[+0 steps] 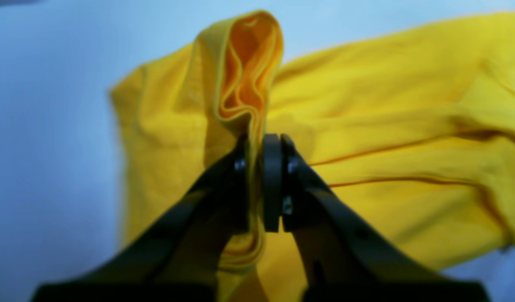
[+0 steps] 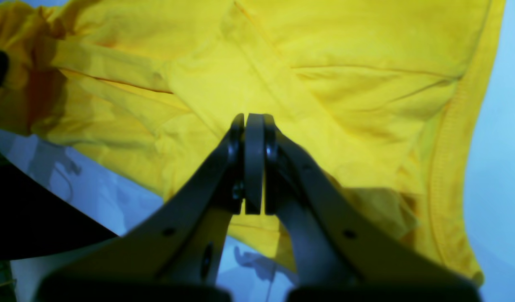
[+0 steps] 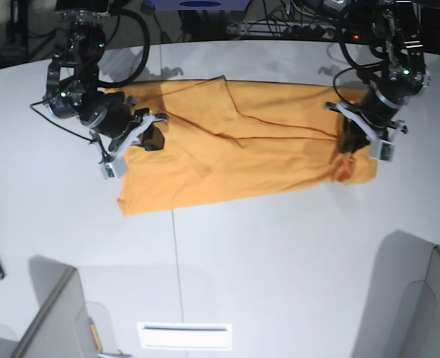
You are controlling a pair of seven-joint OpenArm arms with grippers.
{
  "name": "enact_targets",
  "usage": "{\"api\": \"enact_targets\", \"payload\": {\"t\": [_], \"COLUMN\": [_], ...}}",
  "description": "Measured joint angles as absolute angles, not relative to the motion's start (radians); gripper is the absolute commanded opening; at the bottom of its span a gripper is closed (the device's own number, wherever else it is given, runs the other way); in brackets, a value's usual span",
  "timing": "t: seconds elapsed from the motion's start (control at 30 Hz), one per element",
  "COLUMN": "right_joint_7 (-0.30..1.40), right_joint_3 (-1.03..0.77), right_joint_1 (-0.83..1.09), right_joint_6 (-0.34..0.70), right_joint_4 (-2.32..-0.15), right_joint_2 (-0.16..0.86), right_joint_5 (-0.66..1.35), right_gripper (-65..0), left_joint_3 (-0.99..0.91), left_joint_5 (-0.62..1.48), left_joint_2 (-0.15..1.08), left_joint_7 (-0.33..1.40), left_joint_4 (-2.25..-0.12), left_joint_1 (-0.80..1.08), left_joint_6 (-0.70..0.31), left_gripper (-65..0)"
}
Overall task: Fold the T-shirt properly
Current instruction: 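Grasp the strip's end with the left gripper and fold it toward the right gripper, then release the folded end and raise the left gripper away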
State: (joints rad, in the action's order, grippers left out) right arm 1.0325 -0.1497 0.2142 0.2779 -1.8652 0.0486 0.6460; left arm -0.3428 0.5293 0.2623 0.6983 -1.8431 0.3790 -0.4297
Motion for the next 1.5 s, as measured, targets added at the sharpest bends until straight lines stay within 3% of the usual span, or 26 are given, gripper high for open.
{"api": "enact_targets", "payload": {"t": [0.13,0.27,0.53,1.3,1.33,1.5], "right_joint_7": [1.032,1.032,1.032,1.039,1.039,1.036], "right_joint_3": [-0.152,-0.152,-0.152,-0.15,-0.15,-0.15], "right_joint_1": [0.214,0.214,0.216,0.217,0.216,0.216], "right_joint_6": [0.278,0.278,0.278,0.278,0.278,0.278], "right_joint_4": [-1.865,-1.865,-1.865,-1.864,-1.864,-1.864], "right_joint_2": [0.048,0.049,0.048,0.024,0.025,0.027], "right_joint_5": [0.646,0.646,0.646,0.646,0.646,0.646], "right_gripper": [-65.0,-65.0,-65.0,-65.0,-65.0,-65.0], "left_joint_3": [-0.289,-0.214,-0.046,-0.029,-0.029,-0.027], "left_joint_5": [0.532,0.529,0.537,0.533,0.533,0.54], "left_joint_2": [0.208,0.184,0.169,0.12,0.12,0.116], "left_joint_7": [0.7,0.696,0.695,0.7,0.7,0.699], "left_joint_4": [-1.843,-1.839,-1.839,-1.795,-1.795,-1.795], "left_joint_1": [0.374,0.334,0.286,0.249,0.249,0.247], "left_joint_6": [-0.427,-0.342,-0.265,-0.265,-0.265,-0.265], "left_gripper": [-65.0,-65.0,-65.0,-65.0,-61.4,-29.6]}}
